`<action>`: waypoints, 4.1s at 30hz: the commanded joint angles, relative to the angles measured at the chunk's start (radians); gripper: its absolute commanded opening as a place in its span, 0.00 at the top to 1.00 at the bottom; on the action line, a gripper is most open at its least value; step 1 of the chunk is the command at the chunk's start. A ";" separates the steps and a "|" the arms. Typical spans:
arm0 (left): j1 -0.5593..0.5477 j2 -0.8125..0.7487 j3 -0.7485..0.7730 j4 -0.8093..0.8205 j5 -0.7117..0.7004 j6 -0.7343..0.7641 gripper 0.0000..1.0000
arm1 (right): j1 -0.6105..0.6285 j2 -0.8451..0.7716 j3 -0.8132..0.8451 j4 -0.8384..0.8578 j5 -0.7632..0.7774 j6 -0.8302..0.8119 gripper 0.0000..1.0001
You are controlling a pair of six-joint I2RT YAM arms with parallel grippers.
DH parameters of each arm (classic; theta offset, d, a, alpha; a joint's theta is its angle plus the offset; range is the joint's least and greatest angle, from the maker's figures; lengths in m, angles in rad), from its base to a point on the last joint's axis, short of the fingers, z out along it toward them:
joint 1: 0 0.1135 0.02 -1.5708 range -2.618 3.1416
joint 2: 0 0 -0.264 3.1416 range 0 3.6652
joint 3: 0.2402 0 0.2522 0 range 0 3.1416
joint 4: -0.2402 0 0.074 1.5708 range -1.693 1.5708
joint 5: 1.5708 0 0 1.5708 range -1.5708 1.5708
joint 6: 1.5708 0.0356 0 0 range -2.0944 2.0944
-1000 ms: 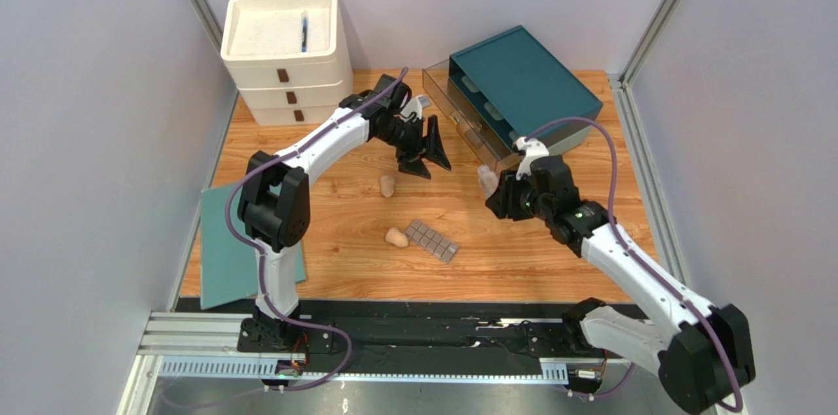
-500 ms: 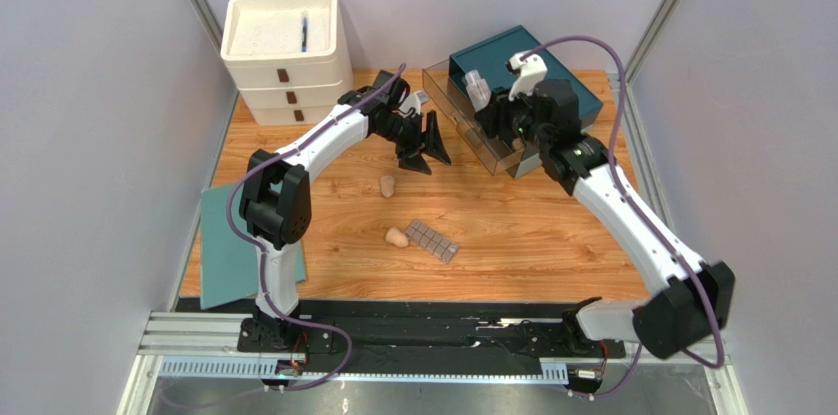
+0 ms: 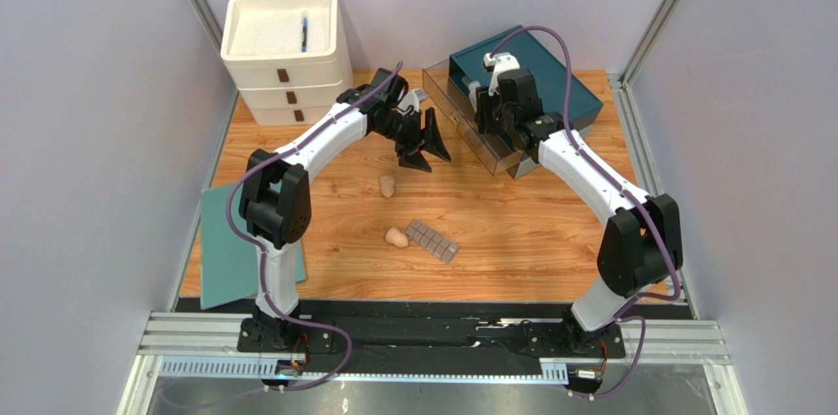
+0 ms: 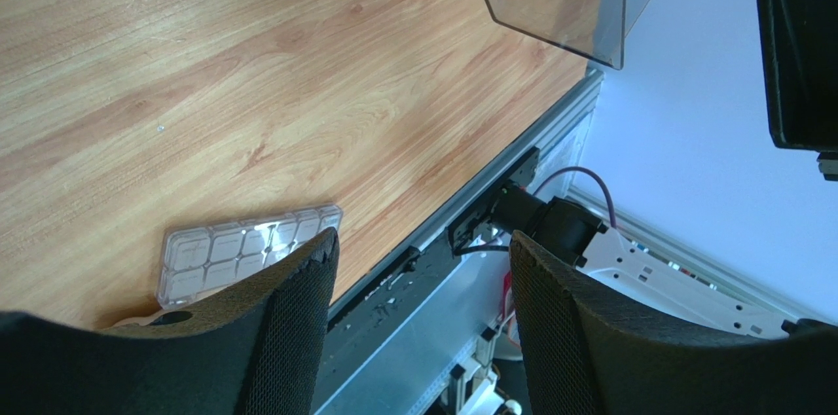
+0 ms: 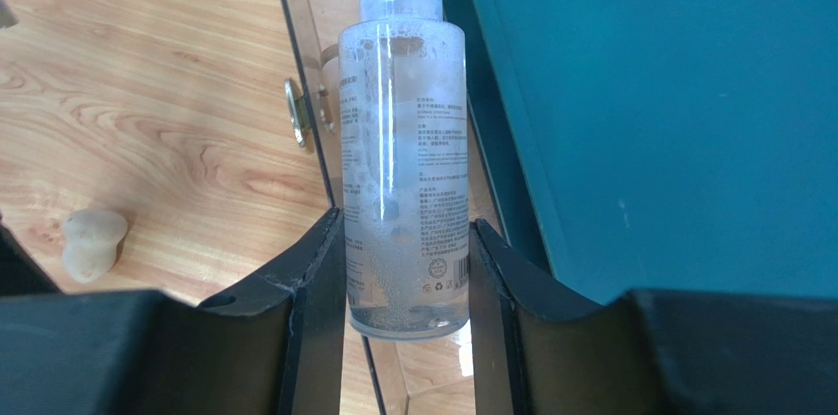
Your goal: Organize the makeup
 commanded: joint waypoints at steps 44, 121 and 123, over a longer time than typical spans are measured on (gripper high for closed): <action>-0.062 0.581 0.598 0.432 0.059 -0.729 1.00 | -0.406 0.365 0.430 -0.340 -0.162 0.231 1.00; -0.037 0.687 0.663 0.029 -0.226 -0.546 0.48 | -0.449 0.385 0.343 -0.366 -0.260 0.203 1.00; -0.033 0.661 0.611 0.009 -0.239 -0.530 0.48 | -0.449 0.387 0.343 -0.368 -0.263 0.204 1.00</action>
